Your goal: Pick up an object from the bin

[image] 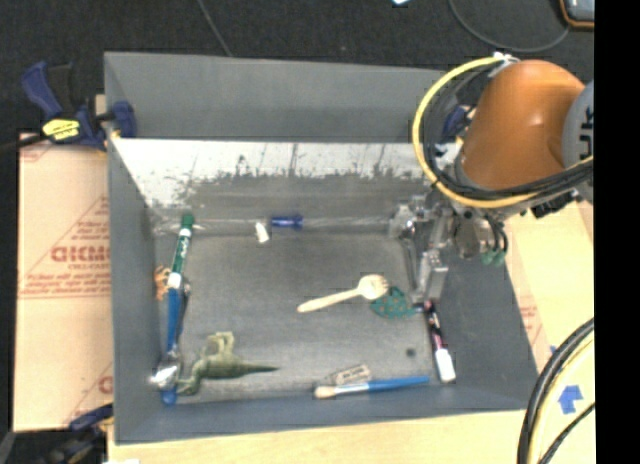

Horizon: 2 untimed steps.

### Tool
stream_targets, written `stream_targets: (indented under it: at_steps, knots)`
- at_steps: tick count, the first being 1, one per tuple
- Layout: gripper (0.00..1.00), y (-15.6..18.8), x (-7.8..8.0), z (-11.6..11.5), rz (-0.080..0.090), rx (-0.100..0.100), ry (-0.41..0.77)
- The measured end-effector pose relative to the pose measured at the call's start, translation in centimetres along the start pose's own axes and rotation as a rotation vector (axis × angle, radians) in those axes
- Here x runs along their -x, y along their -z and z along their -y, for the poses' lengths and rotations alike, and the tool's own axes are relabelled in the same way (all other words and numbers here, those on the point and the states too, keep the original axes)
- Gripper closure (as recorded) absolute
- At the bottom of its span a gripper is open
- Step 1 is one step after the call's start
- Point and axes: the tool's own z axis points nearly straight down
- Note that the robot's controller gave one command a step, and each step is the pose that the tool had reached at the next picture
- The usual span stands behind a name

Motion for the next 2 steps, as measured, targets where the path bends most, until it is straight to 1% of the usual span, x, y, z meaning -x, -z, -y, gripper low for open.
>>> stream_targets:
  at_steps: [1,2]
  knots:
    - [0.0,-0.2,-4.6,-2.2,0.003,0.0,0.163]
    - [0.0,-4.5,5.2,-4.1,0.014,-0.001,0.132]
